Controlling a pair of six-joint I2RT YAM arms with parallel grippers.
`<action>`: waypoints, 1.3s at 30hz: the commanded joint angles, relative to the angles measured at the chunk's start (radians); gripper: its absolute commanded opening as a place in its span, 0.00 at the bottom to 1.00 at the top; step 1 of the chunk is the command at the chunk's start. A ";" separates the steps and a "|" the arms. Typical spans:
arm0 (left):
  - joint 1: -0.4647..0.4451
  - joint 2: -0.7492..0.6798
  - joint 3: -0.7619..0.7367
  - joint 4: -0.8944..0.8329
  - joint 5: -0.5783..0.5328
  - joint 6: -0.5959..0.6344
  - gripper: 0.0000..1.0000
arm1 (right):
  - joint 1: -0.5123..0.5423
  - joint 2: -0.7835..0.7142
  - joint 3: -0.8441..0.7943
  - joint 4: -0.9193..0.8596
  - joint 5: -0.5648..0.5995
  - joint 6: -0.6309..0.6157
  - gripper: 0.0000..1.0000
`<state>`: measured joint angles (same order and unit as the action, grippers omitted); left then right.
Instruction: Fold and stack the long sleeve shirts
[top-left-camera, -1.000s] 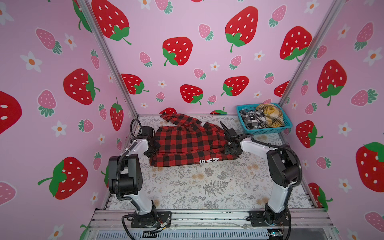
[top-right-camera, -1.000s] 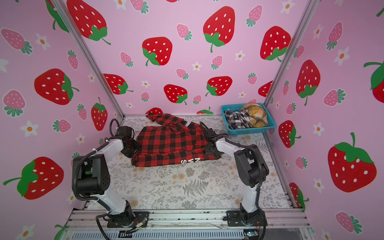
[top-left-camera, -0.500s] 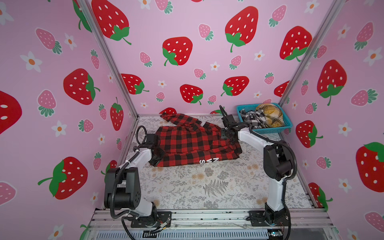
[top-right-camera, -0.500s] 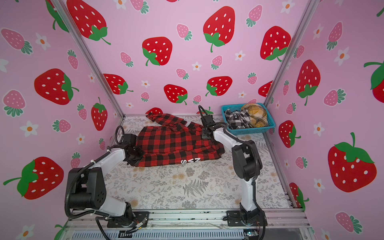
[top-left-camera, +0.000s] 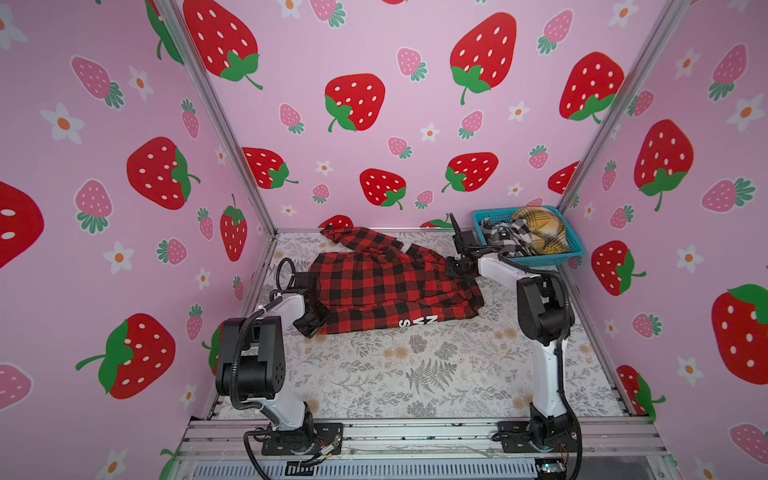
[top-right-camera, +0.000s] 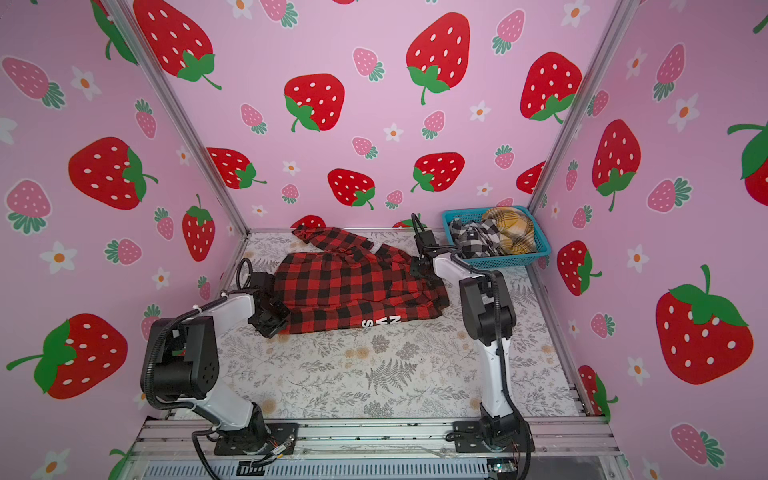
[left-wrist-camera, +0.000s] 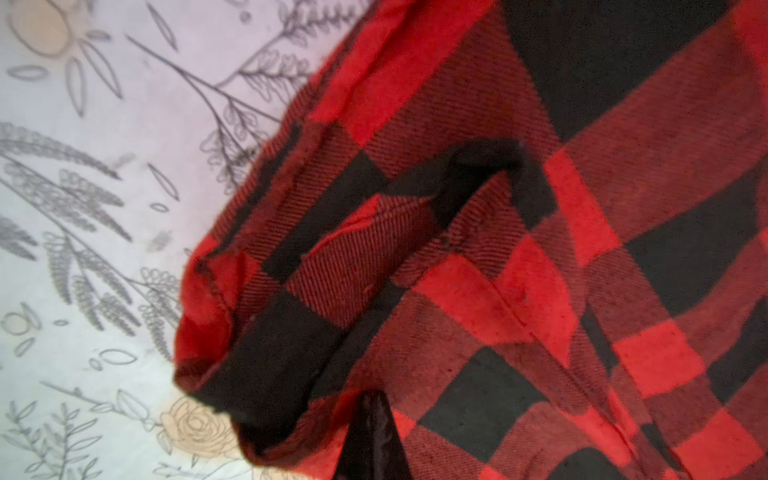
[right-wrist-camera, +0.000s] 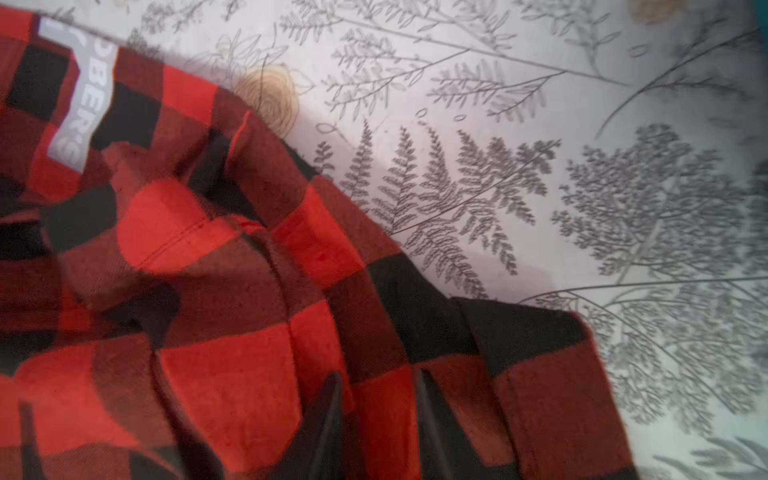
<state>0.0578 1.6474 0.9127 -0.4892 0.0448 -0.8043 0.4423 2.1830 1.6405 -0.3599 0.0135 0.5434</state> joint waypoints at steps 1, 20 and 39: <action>0.011 0.018 0.000 -0.013 -0.016 0.027 0.00 | -0.005 0.006 -0.021 0.025 -0.052 0.020 0.21; 0.027 0.035 -0.008 -0.015 -0.032 0.040 0.00 | 0.052 -0.284 -0.270 0.098 0.004 -0.032 0.00; 0.030 0.056 0.014 -0.030 -0.038 0.056 0.00 | -0.005 -0.184 -0.289 0.130 -0.101 -0.011 0.14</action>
<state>0.0761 1.6615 0.9226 -0.4976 0.0605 -0.7578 0.4427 1.9896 1.3197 -0.2390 -0.0681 0.5419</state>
